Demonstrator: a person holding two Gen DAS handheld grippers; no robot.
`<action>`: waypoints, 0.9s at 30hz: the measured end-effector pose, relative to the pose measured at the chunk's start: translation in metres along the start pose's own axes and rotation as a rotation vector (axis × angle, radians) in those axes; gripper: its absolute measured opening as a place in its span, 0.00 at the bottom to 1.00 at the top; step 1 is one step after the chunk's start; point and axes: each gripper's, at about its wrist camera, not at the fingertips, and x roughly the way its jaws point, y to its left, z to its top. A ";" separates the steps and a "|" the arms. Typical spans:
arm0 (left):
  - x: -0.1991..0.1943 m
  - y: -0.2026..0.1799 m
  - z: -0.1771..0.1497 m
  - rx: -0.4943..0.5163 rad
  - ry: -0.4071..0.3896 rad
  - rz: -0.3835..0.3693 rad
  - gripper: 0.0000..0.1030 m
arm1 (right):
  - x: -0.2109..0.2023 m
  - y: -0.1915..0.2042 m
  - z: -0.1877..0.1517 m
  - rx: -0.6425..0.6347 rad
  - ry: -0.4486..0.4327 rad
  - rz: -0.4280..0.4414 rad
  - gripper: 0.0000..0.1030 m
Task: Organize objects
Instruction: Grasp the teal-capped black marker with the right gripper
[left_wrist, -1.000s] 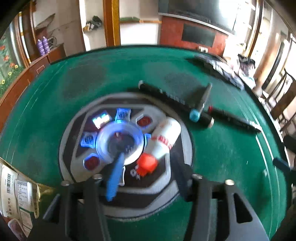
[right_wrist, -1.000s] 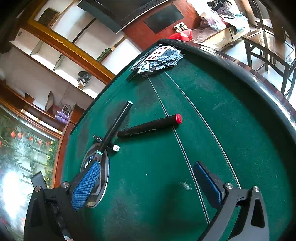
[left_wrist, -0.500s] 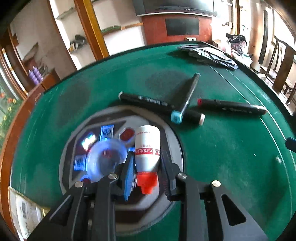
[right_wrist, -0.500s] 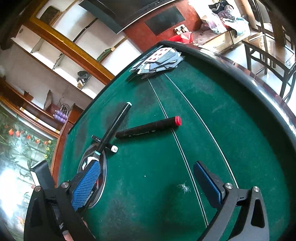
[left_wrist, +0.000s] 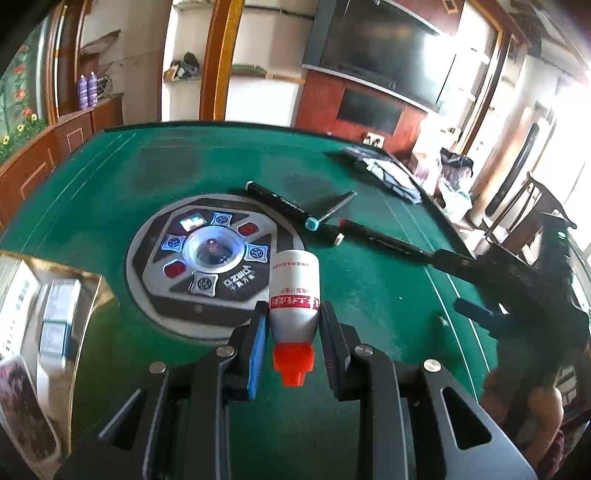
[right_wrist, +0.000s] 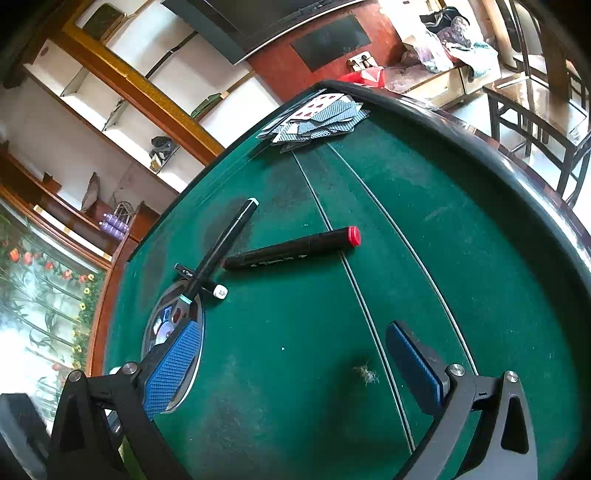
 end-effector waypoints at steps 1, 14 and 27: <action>-0.002 0.000 -0.003 0.005 -0.015 -0.001 0.25 | 0.001 0.001 -0.001 -0.007 -0.002 -0.001 1.00; -0.012 0.051 -0.016 -0.108 -0.061 -0.155 0.25 | -0.011 0.010 -0.012 -0.128 -0.131 -0.233 1.00; -0.006 0.064 -0.020 -0.187 -0.003 -0.203 0.25 | 0.016 0.081 0.056 -0.226 0.008 -0.244 1.00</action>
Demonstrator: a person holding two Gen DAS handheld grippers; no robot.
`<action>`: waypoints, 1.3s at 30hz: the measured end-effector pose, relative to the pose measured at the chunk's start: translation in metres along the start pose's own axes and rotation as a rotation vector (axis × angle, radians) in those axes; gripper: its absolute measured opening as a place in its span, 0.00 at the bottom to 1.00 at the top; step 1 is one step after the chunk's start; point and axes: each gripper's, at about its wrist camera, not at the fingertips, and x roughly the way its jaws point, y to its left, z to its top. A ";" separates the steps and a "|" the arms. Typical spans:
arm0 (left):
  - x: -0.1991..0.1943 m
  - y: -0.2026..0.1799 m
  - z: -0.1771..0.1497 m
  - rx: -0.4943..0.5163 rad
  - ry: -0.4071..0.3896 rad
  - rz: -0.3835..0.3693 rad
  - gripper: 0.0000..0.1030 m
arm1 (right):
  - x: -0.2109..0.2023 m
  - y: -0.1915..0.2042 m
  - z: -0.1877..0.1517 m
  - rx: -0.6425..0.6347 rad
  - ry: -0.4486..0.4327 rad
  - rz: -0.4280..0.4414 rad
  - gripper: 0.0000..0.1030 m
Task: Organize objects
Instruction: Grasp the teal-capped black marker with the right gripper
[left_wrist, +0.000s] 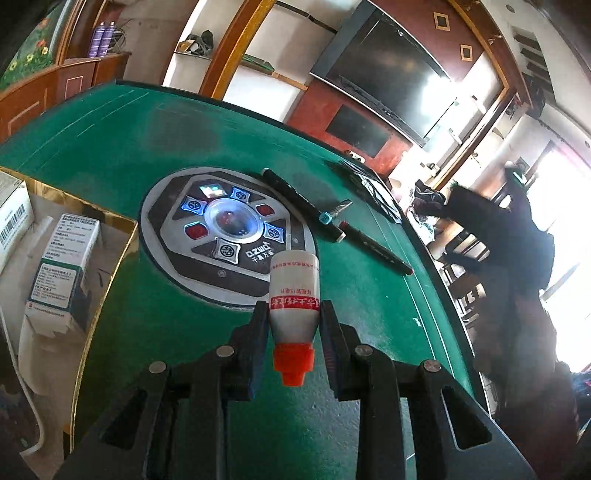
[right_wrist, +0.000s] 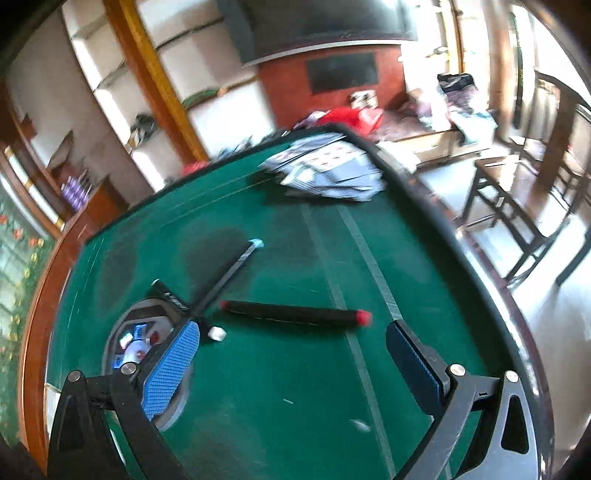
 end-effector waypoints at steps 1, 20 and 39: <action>0.000 0.000 0.000 0.002 -0.003 -0.002 0.25 | 0.010 0.009 0.006 -0.012 0.024 -0.003 1.00; 0.004 0.002 0.000 -0.034 0.040 -0.056 0.25 | 0.132 0.079 0.036 -0.041 0.190 -0.186 0.23; 0.001 -0.001 -0.001 -0.004 0.017 -0.018 0.25 | -0.009 0.020 -0.050 0.048 0.128 0.188 0.15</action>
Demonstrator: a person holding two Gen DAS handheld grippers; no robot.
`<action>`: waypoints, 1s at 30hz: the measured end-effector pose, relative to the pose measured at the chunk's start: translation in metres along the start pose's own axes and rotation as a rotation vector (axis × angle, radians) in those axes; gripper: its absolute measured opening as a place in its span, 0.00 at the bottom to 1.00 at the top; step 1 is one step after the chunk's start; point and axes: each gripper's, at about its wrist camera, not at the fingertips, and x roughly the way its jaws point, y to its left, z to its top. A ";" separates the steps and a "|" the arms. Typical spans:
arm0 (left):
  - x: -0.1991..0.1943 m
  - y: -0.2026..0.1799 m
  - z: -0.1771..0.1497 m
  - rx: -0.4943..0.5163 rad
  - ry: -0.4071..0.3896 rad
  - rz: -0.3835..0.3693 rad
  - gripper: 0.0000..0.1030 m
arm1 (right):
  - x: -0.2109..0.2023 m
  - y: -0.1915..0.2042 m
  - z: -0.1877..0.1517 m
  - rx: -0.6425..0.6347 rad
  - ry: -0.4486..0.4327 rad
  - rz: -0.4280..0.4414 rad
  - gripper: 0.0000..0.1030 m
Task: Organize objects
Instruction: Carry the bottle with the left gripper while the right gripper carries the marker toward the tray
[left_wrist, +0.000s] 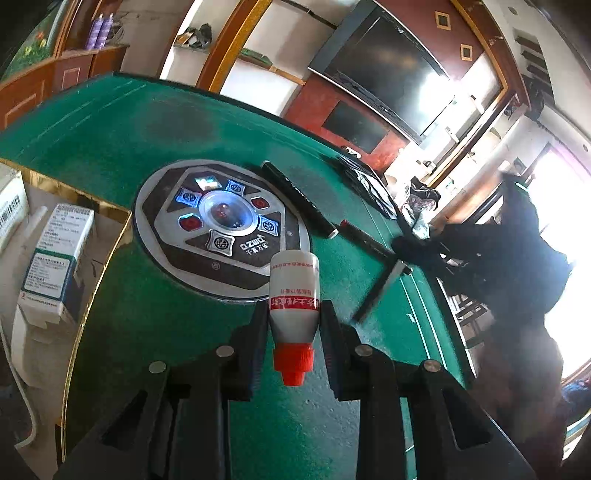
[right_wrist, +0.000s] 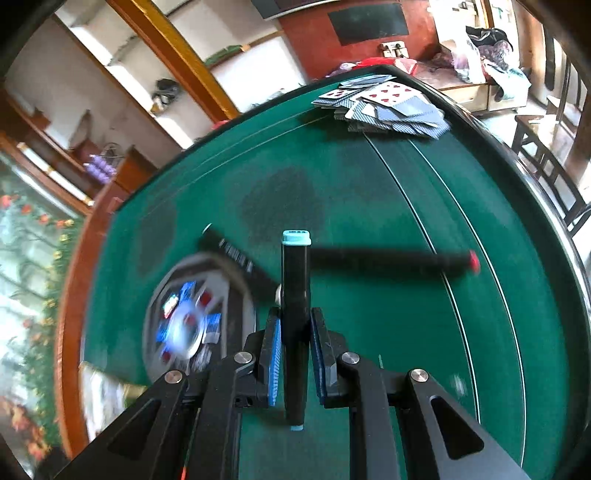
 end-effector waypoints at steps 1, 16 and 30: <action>0.000 -0.002 -0.001 0.011 -0.005 0.004 0.25 | -0.012 -0.002 -0.011 -0.008 -0.013 0.011 0.15; -0.027 -0.043 -0.038 0.195 -0.091 0.018 0.25 | -0.108 -0.024 -0.102 -0.122 -0.138 0.067 0.15; -0.135 -0.030 -0.066 0.188 -0.186 0.043 0.26 | -0.124 -0.006 -0.137 -0.198 -0.124 0.212 0.16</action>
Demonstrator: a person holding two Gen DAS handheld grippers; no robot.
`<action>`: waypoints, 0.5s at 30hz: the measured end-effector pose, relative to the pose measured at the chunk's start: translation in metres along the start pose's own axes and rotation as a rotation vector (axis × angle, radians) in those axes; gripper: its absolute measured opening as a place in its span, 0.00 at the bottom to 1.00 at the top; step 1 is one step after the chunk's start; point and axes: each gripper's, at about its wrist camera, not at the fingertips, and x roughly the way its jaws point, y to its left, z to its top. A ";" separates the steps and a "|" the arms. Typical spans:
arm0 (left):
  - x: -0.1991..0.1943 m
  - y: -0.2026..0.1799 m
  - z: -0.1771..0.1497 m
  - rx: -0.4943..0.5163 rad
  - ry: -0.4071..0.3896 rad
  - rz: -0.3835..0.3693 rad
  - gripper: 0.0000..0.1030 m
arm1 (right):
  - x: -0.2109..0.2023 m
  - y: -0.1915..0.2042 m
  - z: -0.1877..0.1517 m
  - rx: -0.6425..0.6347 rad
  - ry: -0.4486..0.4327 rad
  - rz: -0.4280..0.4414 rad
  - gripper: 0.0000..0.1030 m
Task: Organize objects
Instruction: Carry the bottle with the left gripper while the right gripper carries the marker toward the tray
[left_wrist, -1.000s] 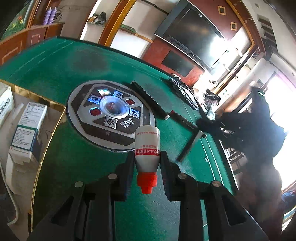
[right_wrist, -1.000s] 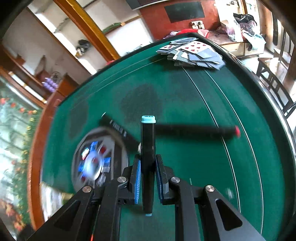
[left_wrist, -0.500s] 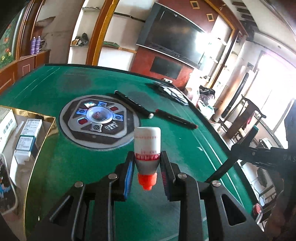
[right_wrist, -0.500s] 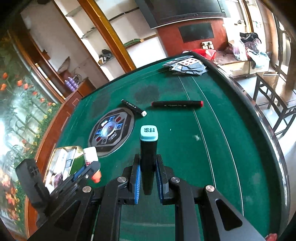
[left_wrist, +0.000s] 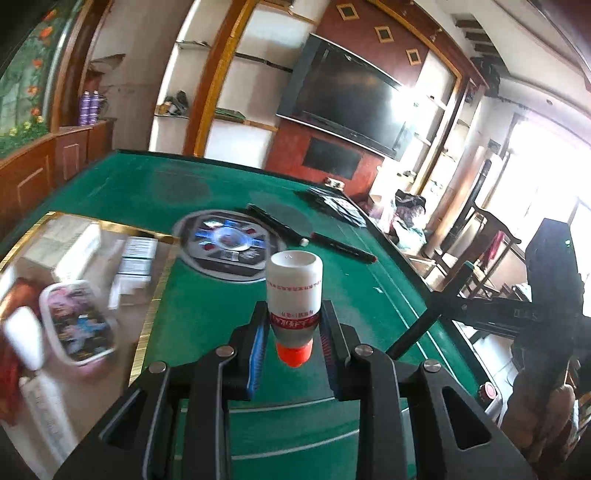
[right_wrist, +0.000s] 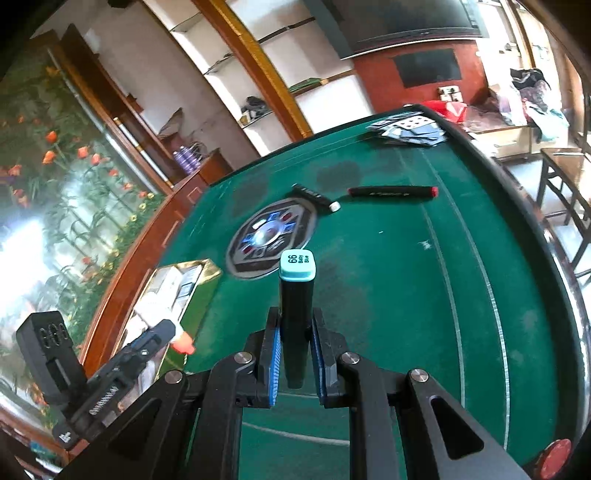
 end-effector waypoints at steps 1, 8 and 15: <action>-0.007 0.005 0.000 -0.003 -0.005 0.011 0.26 | 0.001 0.004 -0.001 -0.009 0.006 0.011 0.16; -0.071 0.071 -0.004 -0.022 -0.047 0.219 0.26 | 0.011 0.056 -0.009 -0.122 0.058 0.129 0.16; -0.111 0.141 -0.022 -0.100 0.014 0.413 0.26 | 0.038 0.130 -0.026 -0.237 0.172 0.307 0.16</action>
